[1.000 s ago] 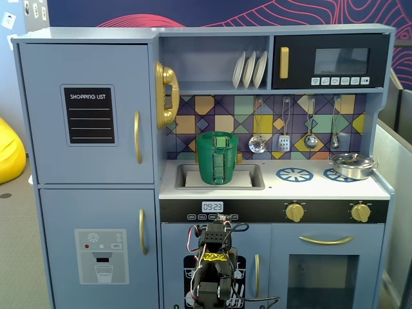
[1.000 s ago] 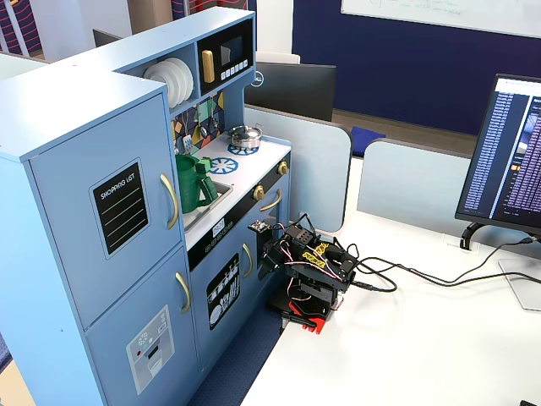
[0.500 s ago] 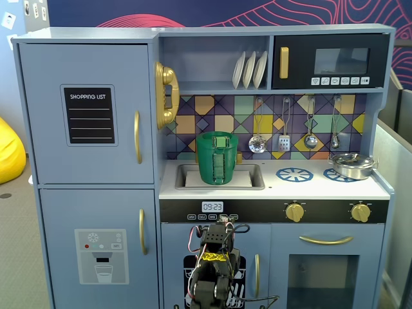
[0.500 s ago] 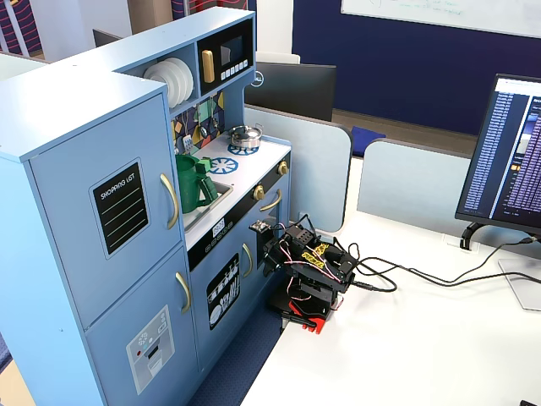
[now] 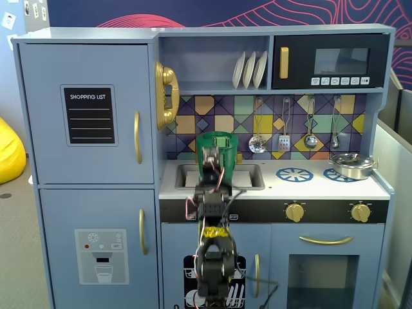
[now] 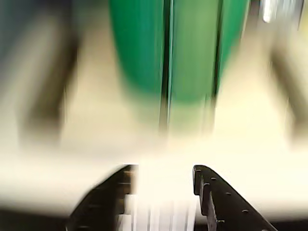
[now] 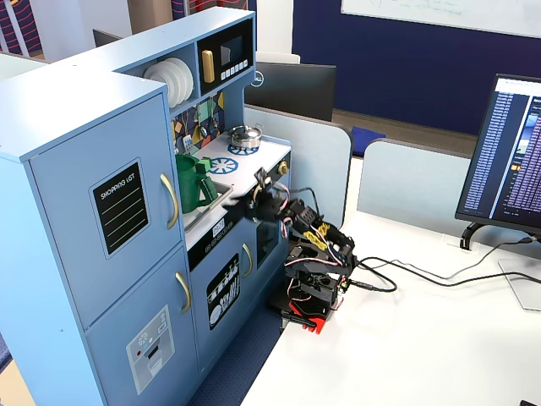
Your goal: Take off the lid from the green recipient and place it on the counter
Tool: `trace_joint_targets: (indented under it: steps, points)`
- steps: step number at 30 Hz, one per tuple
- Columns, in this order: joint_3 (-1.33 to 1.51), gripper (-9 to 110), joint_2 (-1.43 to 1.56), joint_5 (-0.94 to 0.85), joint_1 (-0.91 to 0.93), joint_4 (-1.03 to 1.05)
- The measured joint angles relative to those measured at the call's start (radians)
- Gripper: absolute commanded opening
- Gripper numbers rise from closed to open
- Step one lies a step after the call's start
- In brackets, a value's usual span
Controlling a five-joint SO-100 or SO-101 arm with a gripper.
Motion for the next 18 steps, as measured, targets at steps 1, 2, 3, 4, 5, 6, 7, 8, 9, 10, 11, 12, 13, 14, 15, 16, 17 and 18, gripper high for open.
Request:
trace_joint_targets:
  steps: [1,2,3,4,5,6,7,8,9,10,11,12,13,14,15,16,17,18]
  points:
    - [-0.037,25,-0.038,0.0,0.006,-0.032]
    - [-0.067,27,-0.078,0.002,0.014,-0.063]
    - [-0.094,27,-0.107,0.006,0.025,-0.091]
    - [-0.112,28,-0.129,0.006,0.037,-0.117]
    - [-0.123,29,-0.146,0.006,0.049,-0.147]
    - [-0.13,29,-0.161,0.006,0.061,-0.179]
    - [-0.137,30,-0.172,0.006,0.071,-0.206]
    - [-0.144,30,-0.179,0.006,0.08,-0.221]
    - [-0.149,30,-0.186,0.006,0.087,-0.233]
    - [-0.156,30,-0.192,0.006,0.091,-0.241]
    - [-0.163,30,-0.198,0.006,0.092,-0.247]
    - [-0.169,30,-0.204,0.006,0.092,-0.253]
    - [-0.178,30,-0.212,0.006,0.091,-0.261]
    - [-0.184,30,-0.221,0.006,0.089,-0.27]
    - [-0.195,30,-0.232,0.006,0.089,-0.276]
    - [-0.206,31,-0.242,0.006,0.092,-0.282]
    - [-0.218,32,-0.255,0.006,0.095,-0.29]
    - [-0.23,33,-0.268,0.006,0.101,-0.296]
